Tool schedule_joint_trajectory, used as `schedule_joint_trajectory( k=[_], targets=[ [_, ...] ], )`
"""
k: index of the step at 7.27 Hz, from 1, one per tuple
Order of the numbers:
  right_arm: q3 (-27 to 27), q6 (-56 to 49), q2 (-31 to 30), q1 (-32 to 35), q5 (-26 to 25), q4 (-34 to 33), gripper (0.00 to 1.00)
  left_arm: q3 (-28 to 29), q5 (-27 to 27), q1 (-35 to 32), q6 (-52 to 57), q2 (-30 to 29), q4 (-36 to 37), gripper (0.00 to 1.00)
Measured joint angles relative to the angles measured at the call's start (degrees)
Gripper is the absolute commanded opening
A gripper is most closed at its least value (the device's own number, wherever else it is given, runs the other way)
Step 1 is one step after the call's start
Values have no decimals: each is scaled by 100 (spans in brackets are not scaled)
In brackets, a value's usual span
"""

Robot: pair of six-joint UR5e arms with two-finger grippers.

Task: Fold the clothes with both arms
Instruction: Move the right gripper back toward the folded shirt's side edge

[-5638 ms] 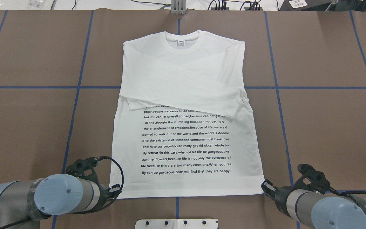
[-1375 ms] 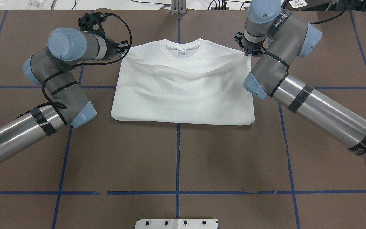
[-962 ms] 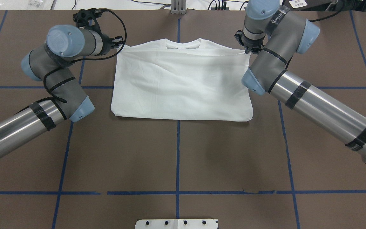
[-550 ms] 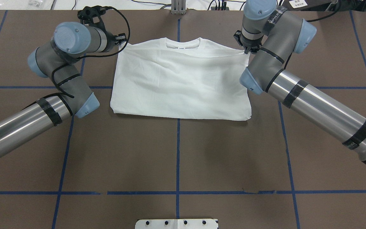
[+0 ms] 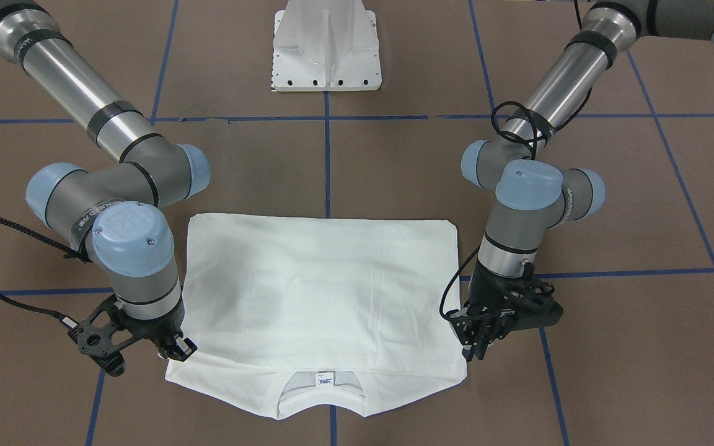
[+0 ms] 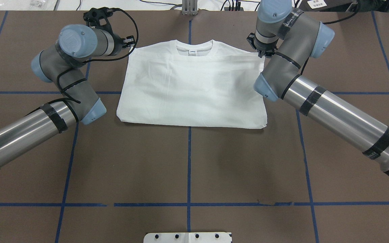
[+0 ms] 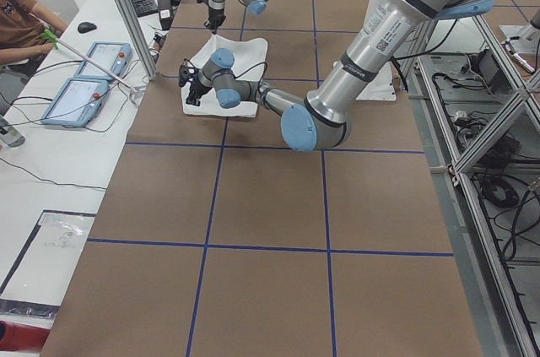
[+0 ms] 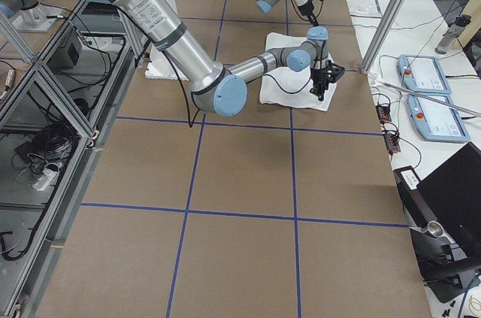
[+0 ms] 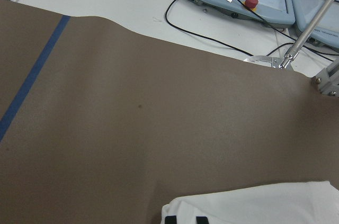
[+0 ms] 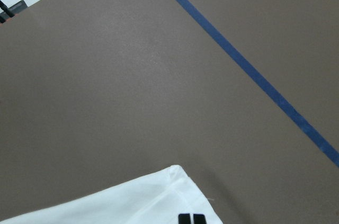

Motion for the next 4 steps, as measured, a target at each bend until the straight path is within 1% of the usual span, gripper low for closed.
schedule_joint_trajectory(
  k=[1, 3, 4],
  targets=[
    [10, 3, 3, 13, 6, 51, 59, -1, -6, -3, -6, 3, -13, 43],
    [91, 25, 11, 55, 62, 87, 71, -23, -32, -10, -9, 20, -76, 44],
    [255, 85, -51, 70, 178, 90, 76, -34, -41, -11, -8, 28, -92, 44]
  ],
)
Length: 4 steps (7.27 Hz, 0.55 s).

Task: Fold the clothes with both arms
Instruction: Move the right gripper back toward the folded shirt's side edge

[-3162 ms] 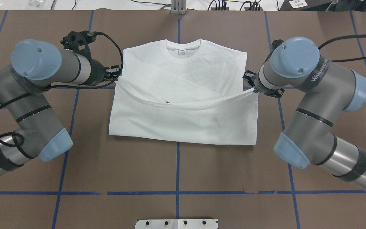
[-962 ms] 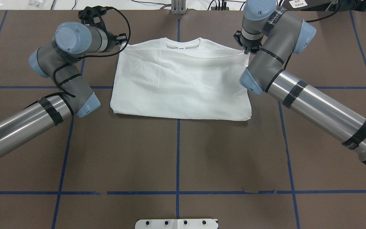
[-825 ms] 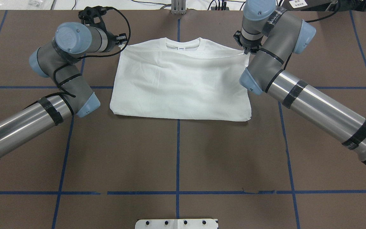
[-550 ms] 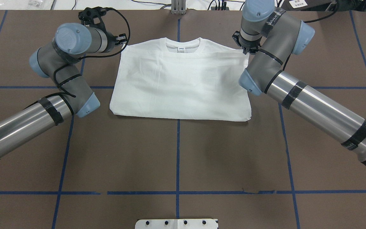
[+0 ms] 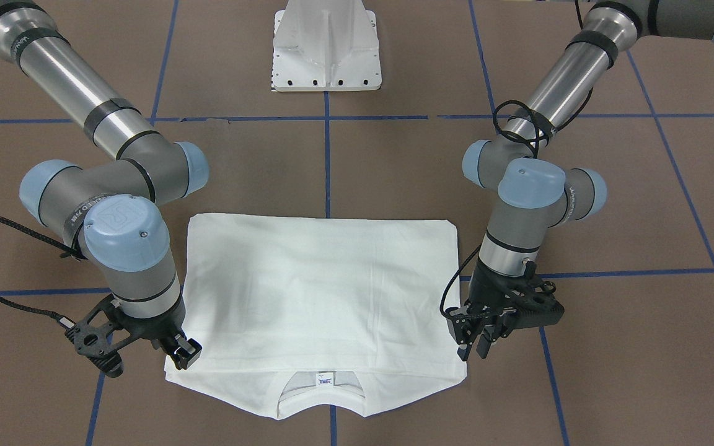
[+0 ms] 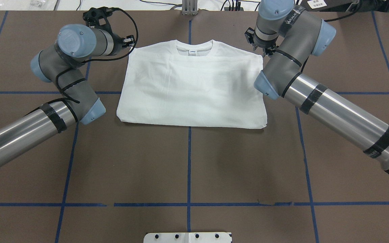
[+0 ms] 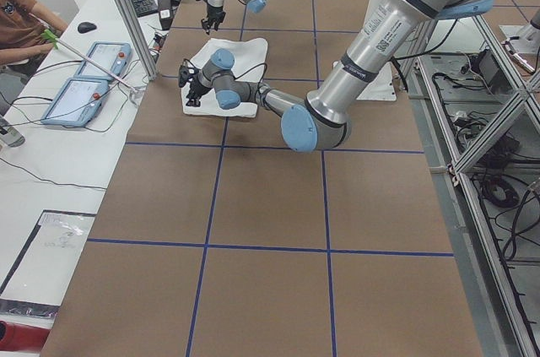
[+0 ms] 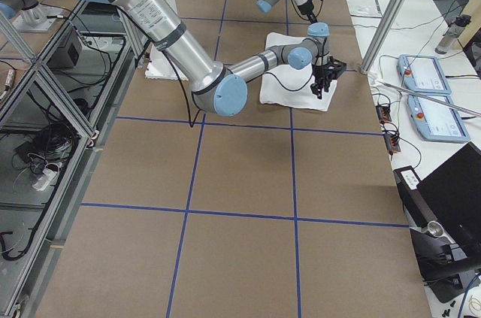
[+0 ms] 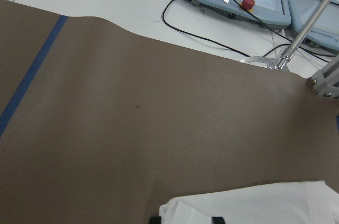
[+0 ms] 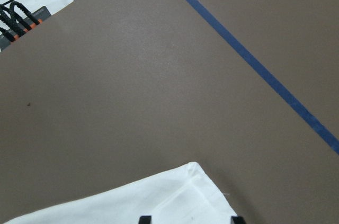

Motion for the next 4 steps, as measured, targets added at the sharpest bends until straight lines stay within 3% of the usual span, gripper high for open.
schedule_joint_trajectory(
  k=[1, 4],
  targets=[
    [400, 182, -249, -28, 179, 1, 79, -10, -4, -5, 1, 8, -5, 44],
    [2443, 1263, -1646, -643, 304, 11, 84, -28, 0, -6, 9, 25, -8, 44]
  ],
)
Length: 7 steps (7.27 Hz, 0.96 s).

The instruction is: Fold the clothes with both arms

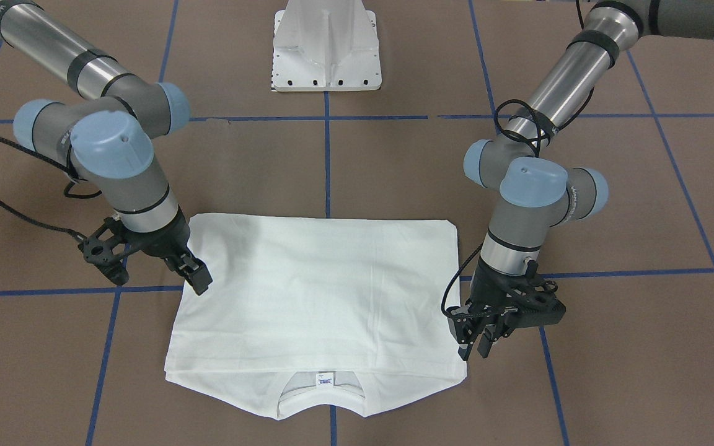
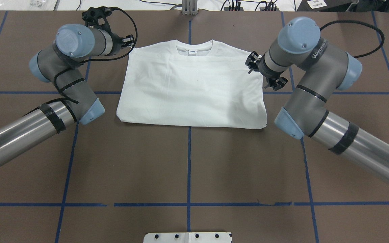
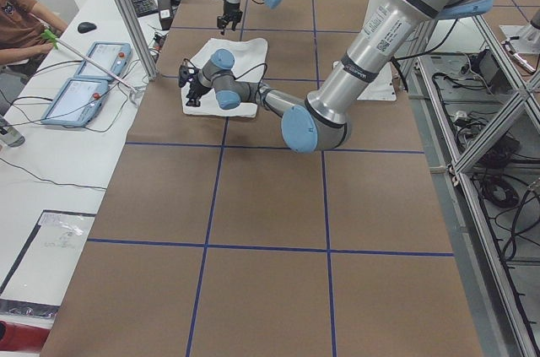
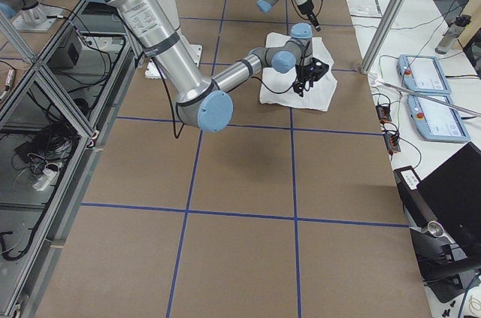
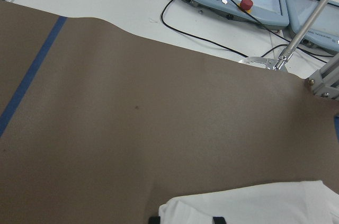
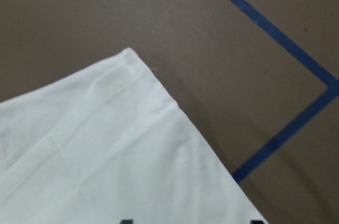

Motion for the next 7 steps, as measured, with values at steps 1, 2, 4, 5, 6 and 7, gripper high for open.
schedule_joint_trajectory(
  k=[1, 2, 4, 5, 6, 7],
  targets=[
    [503, 327, -335, -188, -17, -2, 87, -2, 4, 2, 1, 4, 0, 44],
    [767, 524, -548, -364, -76, -7, 86, -2, 7, 3, 1, 17, -2, 44],
    [858, 785, -761, -736, -391, -4, 85, -8, 10, 4, 3, 72, -11, 44],
    [828, 843, -792, -822, -472, -4, 84, -10, 11, 4, 7, 84, -11, 44],
    [799, 867, -809, -862, -504, -7, 81, -11, 12, 7, 9, 87, -10, 44],
    [768, 878, -824, -892, -512, -11, 76, -11, 12, 8, 9, 89, -9, 44]
  ],
)
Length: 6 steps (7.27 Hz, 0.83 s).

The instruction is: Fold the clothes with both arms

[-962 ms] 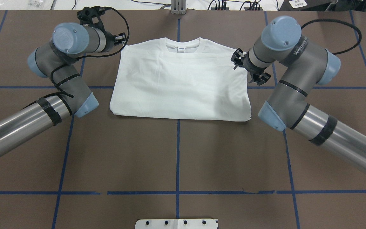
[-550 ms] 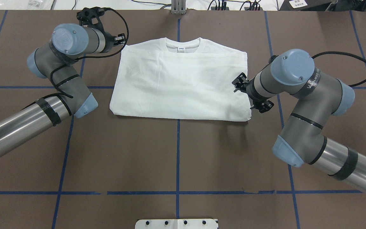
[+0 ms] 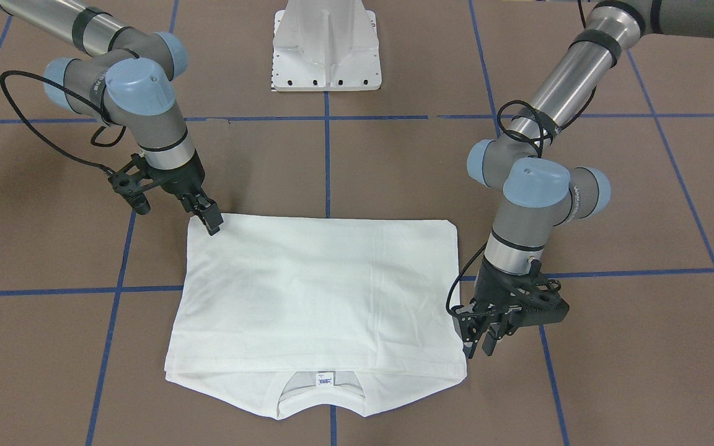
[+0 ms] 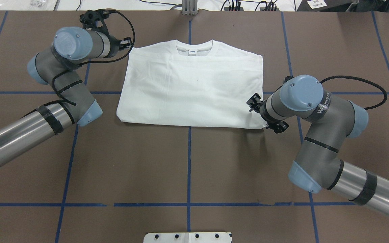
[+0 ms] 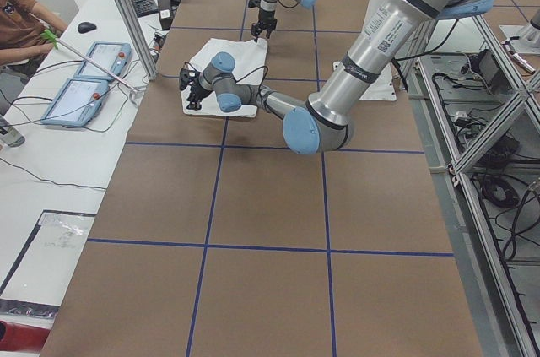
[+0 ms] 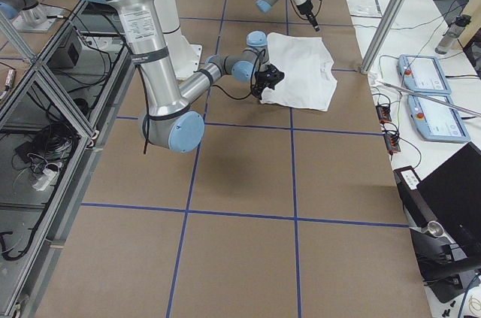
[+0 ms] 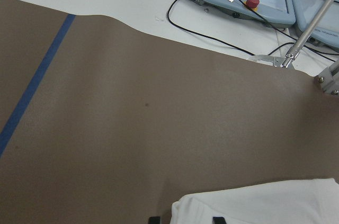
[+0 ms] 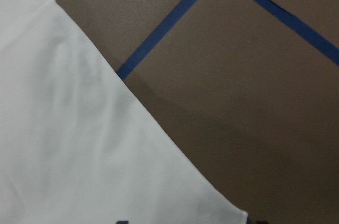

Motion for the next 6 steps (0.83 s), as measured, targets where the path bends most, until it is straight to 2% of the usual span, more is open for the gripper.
schedule_joint_trajectory(
  k=[1, 2, 3, 6],
  targets=[
    [-41, 4, -6, -31, 0, -2, 63, 0, 0, 0, 0, 0, 0, 44],
    [-72, 9, -4, -51, -1, -1, 30, 0, 0, 2, 0, 1, 0, 44],
    [-87, 11, 2, -58, -5, 0, 0, 0, 0, 4, 0, 1, 2, 44],
    [-61, 5, -49, -58, -4, 6, 0, -26, 0, 5, 0, 1, 12, 44]
  ],
)
